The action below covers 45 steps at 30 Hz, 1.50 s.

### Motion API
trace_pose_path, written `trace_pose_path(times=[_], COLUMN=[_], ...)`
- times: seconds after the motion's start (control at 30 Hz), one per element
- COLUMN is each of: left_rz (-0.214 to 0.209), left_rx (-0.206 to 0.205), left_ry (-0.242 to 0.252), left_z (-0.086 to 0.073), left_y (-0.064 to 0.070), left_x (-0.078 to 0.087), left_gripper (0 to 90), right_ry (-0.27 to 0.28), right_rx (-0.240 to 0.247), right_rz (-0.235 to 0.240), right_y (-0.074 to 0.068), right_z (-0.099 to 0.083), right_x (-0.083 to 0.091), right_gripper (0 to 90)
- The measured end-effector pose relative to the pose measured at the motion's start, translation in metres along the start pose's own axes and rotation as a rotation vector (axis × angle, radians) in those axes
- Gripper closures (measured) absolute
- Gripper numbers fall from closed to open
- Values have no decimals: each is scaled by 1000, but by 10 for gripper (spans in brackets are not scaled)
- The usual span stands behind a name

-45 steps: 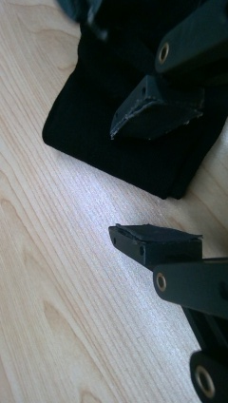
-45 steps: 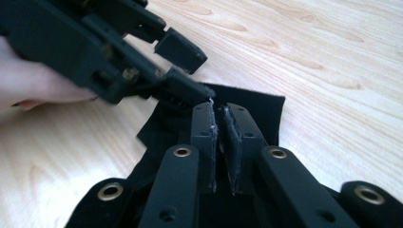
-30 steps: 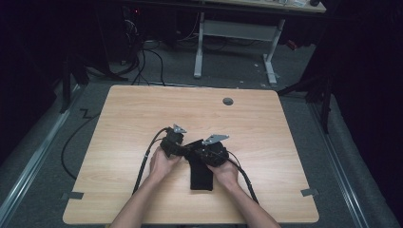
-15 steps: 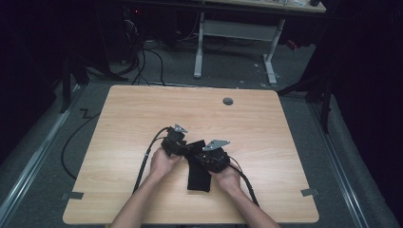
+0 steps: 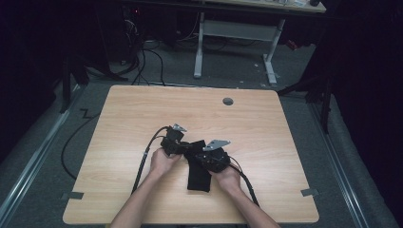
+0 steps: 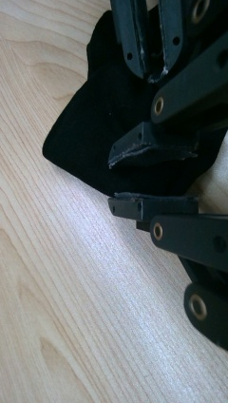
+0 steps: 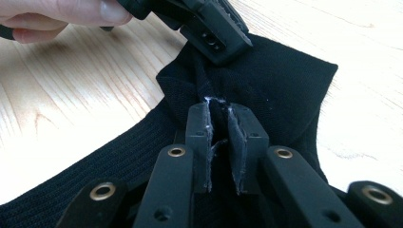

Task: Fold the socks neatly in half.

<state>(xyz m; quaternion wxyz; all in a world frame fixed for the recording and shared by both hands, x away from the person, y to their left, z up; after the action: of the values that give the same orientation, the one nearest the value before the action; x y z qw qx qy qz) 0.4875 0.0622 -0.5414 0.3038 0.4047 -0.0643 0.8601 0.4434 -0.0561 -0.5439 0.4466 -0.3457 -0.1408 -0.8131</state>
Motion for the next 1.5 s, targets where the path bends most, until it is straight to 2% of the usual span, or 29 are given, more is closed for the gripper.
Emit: trace_pose_path(times=[0.13,0.33,0.43,0.57,0.63,0.77,0.97,1.13,1.23,1.33,1.5], left_rz=[-11,-32,-33,-63,-82,-102,-69,-35,-36,-43,-33], left_rx=[-3,1,-19,-36,-58,-71,-66,-70,-70,-61,-69], left_ry=[17,76,99,144,164,183,189,182,187,179,181], left_z=[0,1,3,5,5,2,1,0,1,1,1], left_y=[0,2,5,15,21,25,19,15,15,15,14], left_x=[4,14,19,29,33,34,33,33,32,32,34], left_gripper=[756,772,776,778,778,779,803,823,829,833,834], right_ry=[1,1,1,1,2,5,17,34,38,52,48], right_rx=[0,4,-2,-4,0,-7,-32,-28,-23,-37,-50], right_rz=[-2,-4,-2,-3,-4,-7,13,12,11,30,53], right_y=[0,0,0,0,0,-1,0,-3,-4,-5,-10], right_z=[0,0,0,0,-1,-1,-1,-1,-3,-5,-17], right_x=[0,0,0,0,0,0,3,10,16,23,36], right_gripper=[795,795,796,798,798,798,779,770,770,770,770])
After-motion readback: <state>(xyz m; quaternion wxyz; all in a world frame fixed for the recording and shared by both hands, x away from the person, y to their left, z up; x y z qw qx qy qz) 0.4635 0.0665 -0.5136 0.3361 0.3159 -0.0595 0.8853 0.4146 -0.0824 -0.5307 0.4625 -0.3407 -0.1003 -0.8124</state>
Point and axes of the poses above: each handheld gripper's, and its own axes: x roughly backward along the jaws, z roughly out of its top, y roughly to its right, the point moved 7 cm from there along -x, roughly forward along the jaws, and after that the axes turned 5 degrees about z, right-handed, at the moved point
